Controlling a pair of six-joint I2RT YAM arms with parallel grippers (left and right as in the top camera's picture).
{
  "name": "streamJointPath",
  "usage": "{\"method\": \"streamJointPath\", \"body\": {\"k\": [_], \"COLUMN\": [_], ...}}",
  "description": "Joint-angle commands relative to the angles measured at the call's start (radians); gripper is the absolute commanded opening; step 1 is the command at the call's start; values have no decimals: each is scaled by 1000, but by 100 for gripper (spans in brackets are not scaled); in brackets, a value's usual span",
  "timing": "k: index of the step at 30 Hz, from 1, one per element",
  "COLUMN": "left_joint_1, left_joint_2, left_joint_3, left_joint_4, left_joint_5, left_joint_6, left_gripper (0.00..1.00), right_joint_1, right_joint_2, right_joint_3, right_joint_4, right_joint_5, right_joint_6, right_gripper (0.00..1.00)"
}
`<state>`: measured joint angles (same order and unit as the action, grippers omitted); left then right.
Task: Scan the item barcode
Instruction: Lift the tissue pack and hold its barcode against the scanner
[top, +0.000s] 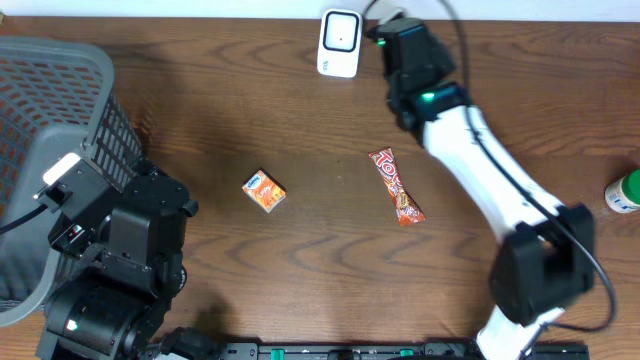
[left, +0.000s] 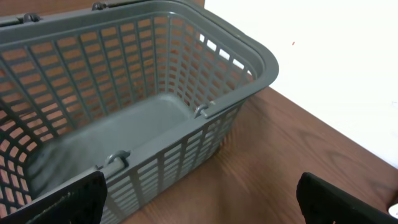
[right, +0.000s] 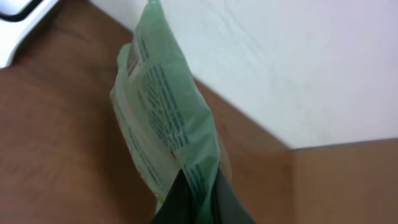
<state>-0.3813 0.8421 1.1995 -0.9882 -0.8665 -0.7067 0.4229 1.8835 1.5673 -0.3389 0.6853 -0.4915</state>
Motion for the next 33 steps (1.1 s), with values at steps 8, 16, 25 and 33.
{"method": "streamJointPath", "body": {"k": [8,16,25,33], "left_joint_1": [5,5,5,5], "left_joint_2": [0,0,0,0], "left_joint_3": [15,15,15,15], "left_joint_4": [-3,-3,-3,-3], "left_joint_5": [-8,-8,-8,-8], "left_joint_6": [-5,-5,-5,-5], "left_gripper": [98,98,98,98], "right_joint_1": [95,129,159,166], "right_joint_2": [246,452,572,576], "right_joint_3": [6,6,6,35], "right_joint_4": [503,1008,1053,1109], "right_joint_5": [272,315,292,270], "right_joint_6": [-621,-1079,-1156,-1229], "right_gripper": [1,1,1,1]}}
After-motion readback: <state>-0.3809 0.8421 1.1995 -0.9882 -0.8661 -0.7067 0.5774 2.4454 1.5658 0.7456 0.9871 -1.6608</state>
